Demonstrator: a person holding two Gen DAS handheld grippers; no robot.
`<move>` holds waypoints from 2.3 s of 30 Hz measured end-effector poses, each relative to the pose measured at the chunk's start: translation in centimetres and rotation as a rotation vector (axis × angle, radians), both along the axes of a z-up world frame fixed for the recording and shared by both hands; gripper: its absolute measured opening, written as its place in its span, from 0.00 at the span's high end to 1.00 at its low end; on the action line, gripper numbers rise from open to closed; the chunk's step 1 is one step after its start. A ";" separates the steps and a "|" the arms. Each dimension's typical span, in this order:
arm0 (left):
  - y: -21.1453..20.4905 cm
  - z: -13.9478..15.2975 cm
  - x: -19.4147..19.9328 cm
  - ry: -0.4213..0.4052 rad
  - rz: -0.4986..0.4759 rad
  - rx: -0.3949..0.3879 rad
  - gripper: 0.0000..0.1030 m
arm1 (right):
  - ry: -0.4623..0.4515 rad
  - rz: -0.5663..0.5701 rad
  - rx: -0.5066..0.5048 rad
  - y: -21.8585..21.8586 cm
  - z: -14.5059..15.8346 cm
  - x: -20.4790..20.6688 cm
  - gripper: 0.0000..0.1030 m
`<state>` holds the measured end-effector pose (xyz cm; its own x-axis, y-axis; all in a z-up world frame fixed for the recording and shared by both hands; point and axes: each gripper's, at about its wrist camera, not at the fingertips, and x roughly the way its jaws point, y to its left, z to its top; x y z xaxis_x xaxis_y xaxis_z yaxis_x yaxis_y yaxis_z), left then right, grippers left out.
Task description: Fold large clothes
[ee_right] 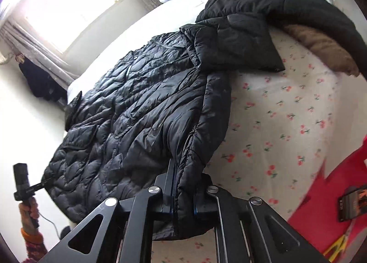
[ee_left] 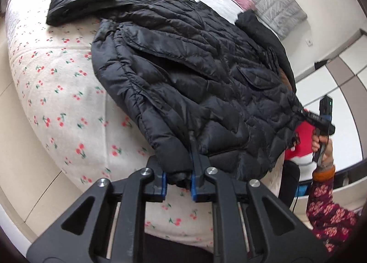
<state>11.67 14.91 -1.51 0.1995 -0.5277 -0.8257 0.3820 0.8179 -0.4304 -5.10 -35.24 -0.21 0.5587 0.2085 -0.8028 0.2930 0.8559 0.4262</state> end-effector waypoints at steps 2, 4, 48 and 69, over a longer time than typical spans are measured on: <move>-1.6 -0.6 -1.8 0.020 -0.068 0.062 0.84 | 0.062 -0.003 -0.087 -0.4 -0.2 -0.3 0.91; -3.0 -2.5 -3.1 0.043 -0.130 0.174 0.79 | 0.145 0.004 -0.137 -0.1 -1.6 0.1 0.87; -7.5 -2.9 7.9 -0.281 0.029 0.209 0.16 | -0.015 0.020 -0.339 6.5 -5.1 17.4 0.21; -2.4 -1.2 21.2 -0.551 0.305 0.552 0.15 | -0.023 0.109 -0.311 11.6 -2.5 17.1 0.20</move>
<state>32.92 12.48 -2.72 0.7191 0.0662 -0.6917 0.1479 0.9581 0.2454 12.00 -23.61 -2.72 0.5652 0.0149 -0.8249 0.1863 0.9717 0.1453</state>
